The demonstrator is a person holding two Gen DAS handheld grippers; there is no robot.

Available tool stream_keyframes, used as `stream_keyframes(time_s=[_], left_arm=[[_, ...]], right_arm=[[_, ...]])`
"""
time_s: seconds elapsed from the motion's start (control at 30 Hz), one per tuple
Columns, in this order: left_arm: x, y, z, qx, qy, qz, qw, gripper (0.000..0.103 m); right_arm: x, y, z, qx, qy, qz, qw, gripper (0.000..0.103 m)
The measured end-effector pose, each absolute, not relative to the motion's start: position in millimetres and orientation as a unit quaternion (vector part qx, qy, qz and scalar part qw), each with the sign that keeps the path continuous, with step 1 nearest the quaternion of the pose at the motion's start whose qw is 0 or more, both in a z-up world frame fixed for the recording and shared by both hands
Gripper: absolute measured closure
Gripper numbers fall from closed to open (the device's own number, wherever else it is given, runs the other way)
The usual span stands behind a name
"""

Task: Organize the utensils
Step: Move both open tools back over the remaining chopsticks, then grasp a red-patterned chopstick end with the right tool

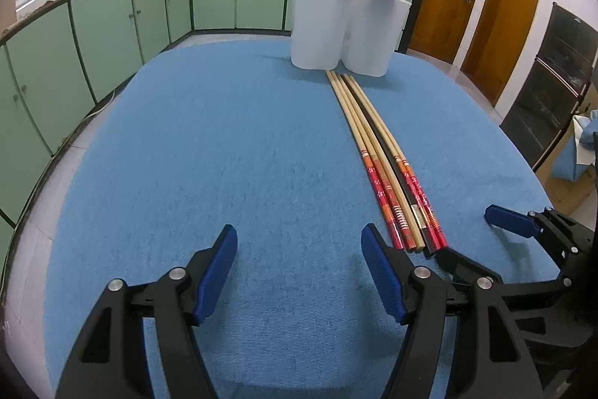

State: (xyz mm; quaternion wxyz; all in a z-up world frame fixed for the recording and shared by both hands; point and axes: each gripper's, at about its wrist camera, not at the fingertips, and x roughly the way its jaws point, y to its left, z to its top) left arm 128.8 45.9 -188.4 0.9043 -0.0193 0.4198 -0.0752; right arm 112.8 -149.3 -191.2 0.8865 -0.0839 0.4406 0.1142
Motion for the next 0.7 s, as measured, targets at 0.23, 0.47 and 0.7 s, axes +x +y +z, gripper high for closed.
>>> stream_keyframes(time_s=[0.23, 0.47, 0.7], left_arm=[[129.4, 44.1, -189.0, -0.021, 0.419, -0.076, 0.905, 0.035], [128.7, 40.0, -189.3, -0.019, 0.42, -0.078, 0.904, 0.035], [129.9, 31.4, -190.7, -0.018, 0.423, -0.089, 0.902, 0.035]], right_arm=[[115.8, -169.8, -184.9, -0.059, 0.436, 0.113, 0.891, 0.038], [115.7, -164.0, -190.9, -0.056, 0.437, 0.132, 0.888, 0.057], [110.7, -161.8, -189.4, -0.056, 0.432, 0.14, 0.889, 0.097]])
